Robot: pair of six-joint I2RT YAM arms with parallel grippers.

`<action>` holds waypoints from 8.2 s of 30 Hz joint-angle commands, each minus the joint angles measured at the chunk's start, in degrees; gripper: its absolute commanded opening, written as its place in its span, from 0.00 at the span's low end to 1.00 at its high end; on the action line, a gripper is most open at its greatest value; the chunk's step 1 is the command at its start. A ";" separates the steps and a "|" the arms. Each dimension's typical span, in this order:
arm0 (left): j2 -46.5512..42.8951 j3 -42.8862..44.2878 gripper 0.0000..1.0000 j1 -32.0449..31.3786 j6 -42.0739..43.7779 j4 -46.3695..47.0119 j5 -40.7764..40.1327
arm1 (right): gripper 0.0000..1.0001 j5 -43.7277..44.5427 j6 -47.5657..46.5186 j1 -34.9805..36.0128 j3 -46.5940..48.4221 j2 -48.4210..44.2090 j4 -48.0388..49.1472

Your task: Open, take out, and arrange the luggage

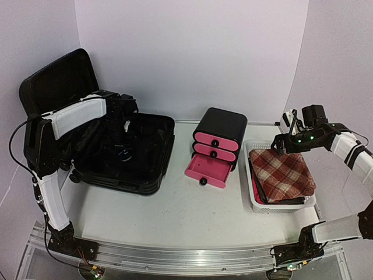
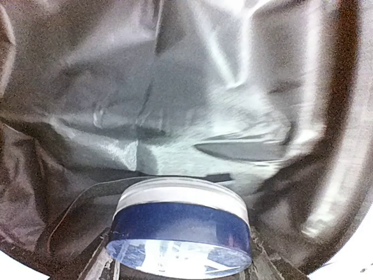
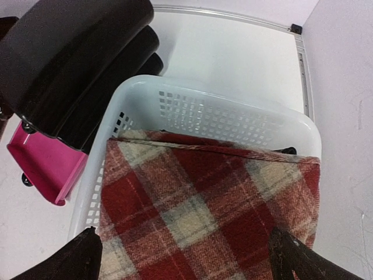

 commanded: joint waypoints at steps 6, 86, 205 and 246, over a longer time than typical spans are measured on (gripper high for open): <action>-8.33 -1.10 0.45 -9.58 -0.65 24.87 1.61 | 0.98 -14.35 6.90 0.04 -4.07 -7.94 2.86; -25.55 -27.51 0.88 -20.43 7.54 60.60 -4.49 | 0.98 -15.40 8.27 21.22 7.51 0.31 -0.79; -48.94 -43.86 0.99 -17.35 -1.12 60.43 -2.62 | 0.98 39.86 -12.41 41.96 32.68 59.48 2.51; -50.57 -44.09 0.99 -17.32 -1.30 59.39 -2.59 | 0.98 17.34 -10.21 43.39 35.53 58.73 -2.80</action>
